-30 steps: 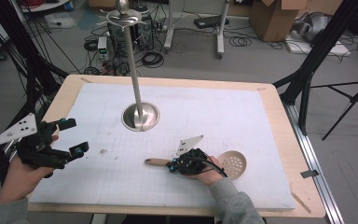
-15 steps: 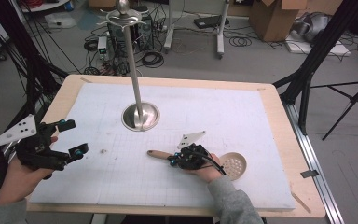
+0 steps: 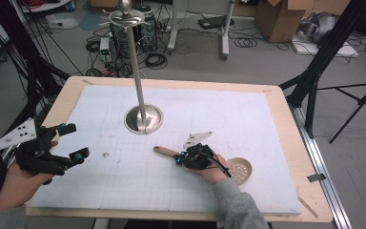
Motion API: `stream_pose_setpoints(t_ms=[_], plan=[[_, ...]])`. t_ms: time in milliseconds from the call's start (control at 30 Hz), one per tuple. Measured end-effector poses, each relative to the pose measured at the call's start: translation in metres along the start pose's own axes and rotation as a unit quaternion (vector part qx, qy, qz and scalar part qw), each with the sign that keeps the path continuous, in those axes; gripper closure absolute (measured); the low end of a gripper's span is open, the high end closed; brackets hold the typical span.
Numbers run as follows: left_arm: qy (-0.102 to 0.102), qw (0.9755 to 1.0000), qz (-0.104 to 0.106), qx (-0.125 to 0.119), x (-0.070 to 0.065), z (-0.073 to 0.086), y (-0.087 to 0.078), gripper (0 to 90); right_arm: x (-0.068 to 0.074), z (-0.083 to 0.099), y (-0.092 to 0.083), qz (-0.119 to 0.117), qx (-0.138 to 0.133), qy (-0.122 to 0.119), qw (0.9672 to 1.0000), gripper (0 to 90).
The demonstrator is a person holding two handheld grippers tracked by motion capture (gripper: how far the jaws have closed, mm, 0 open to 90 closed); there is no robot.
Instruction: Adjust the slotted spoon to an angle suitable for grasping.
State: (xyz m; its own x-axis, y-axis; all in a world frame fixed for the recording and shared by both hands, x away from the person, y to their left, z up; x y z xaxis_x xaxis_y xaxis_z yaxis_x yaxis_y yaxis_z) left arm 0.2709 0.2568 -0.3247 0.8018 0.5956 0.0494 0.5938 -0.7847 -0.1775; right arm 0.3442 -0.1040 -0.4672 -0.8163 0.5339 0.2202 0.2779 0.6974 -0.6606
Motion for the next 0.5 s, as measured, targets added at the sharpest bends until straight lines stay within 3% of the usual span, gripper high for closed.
stream_pose_setpoints(t_ms=[200,500], plan=[[0.000,1.0000,0.002,-0.001,0.000,0.000,0.000,2.0,0.001,-0.002,-0.002,-0.005,-0.008,0.000,1.0000,90.0],[0.006,0.9999,-0.001,-0.009,-0.001,-0.004,0.001,2.0,0.016,-0.020,-0.036,-0.019,-0.035,-0.028,0.9988,89.9]])
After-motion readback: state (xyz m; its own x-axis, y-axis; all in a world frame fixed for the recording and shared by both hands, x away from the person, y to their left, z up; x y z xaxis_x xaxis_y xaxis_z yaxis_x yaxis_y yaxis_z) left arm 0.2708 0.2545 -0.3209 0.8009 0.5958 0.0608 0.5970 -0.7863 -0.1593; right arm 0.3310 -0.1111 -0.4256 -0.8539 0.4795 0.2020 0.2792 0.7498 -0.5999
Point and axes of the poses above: each handheld gripper's, and its own axes: y roughly forward along the jaws, z roughly out of its underside, x roughly to its left, the point moved 4 cm from there along y, roughly forward along the jaws, and after that the axes turned 10 degrees about y, right-handed, at the moved point
